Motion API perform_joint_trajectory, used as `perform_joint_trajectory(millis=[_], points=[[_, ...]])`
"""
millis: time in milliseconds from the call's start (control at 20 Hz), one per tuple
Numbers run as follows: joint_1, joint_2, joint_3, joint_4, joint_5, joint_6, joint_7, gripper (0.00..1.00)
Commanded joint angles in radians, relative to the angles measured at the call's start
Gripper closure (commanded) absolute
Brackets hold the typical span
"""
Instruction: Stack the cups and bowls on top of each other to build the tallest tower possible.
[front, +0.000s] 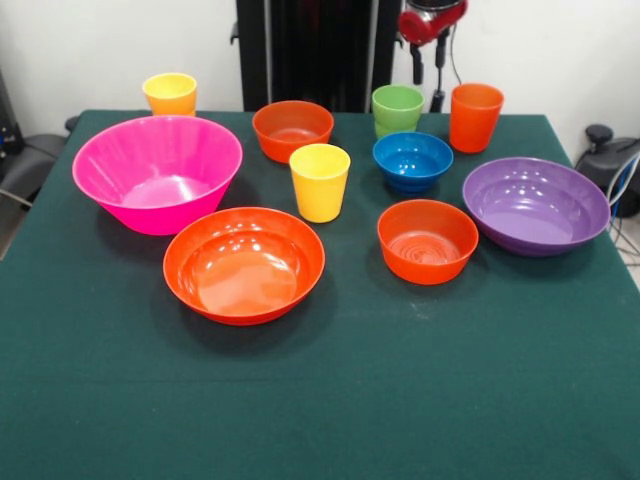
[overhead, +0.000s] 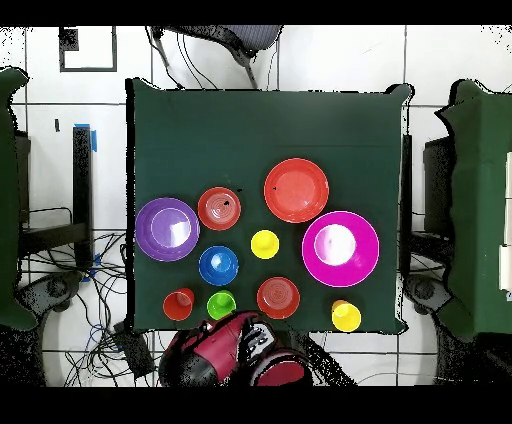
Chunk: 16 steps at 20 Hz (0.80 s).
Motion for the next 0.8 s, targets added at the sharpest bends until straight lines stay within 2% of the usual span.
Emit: perform_joint_trajectory(millis=[50,200,450,800], points=[[-0.042,-0.039,0.144,0.002,0.004,0.132,0.020,0.00],[-0.016,-0.051,0.105,-0.011,-0.024,0.108,0.039,0.00],[0.010,-0.063,0.088,-0.026,-0.034,0.099,0.049,0.00],[0.091,-0.051,-0.017,-0.065,-0.089,0.032,0.072,0.00]])
